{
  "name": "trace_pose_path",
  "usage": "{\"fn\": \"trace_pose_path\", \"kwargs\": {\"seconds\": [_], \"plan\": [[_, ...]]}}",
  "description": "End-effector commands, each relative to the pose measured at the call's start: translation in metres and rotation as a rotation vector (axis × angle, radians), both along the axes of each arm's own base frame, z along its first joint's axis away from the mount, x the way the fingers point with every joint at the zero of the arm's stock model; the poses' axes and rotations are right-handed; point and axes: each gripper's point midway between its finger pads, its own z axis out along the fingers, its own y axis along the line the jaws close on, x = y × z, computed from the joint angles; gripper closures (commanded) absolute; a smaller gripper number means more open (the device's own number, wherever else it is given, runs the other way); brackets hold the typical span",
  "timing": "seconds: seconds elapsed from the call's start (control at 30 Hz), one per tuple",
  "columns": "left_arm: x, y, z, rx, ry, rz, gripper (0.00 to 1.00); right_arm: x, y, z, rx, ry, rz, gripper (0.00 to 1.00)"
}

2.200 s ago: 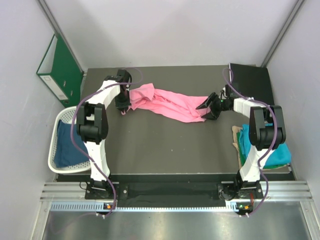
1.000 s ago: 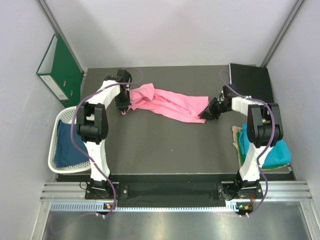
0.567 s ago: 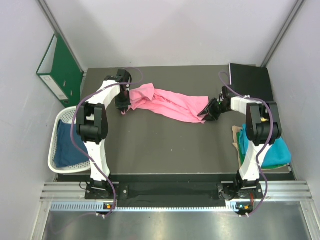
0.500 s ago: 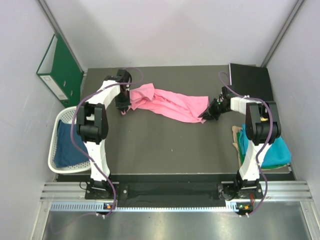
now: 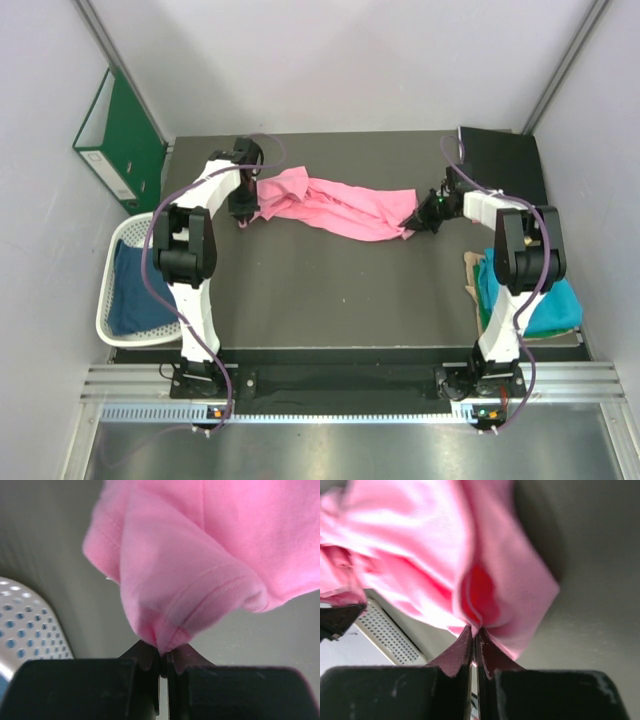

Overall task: Fold and stack the t-shirts
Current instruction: Flatten out the tshirt

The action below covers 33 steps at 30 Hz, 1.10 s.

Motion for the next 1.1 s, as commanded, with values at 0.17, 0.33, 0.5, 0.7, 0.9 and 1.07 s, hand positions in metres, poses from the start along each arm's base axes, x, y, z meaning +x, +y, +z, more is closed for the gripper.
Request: {"fn": "trace_pose_path", "kwargs": {"seconds": [0.17,0.33,0.5,0.7,0.9,1.07], "plan": [[0.063,0.05,0.041,0.117,-0.154,0.142,1.0,0.059,-0.019,0.107,-0.017,-0.37,-0.077,1.0],[0.083,0.069,0.026,0.135,-0.133,0.189,1.0,0.052,-0.027,0.102,-0.017,-0.346,-0.081,1.0],[0.067,0.061,0.007,0.096,-0.045,0.175,0.85,0.032,-0.03,0.07,-0.036,-0.233,-0.054,0.97],[0.058,0.052,0.01,0.042,-0.065,0.168,0.22,0.016,-0.024,0.038,-0.015,-0.139,-0.019,0.91],[0.063,0.051,0.025,0.03,-0.098,0.144,0.18,0.014,-0.021,0.03,0.002,-0.118,-0.005,0.82],[0.064,0.048,0.029,0.013,-0.105,0.14,0.18,0.017,-0.019,0.035,0.006,-0.125,0.001,0.68]]}}
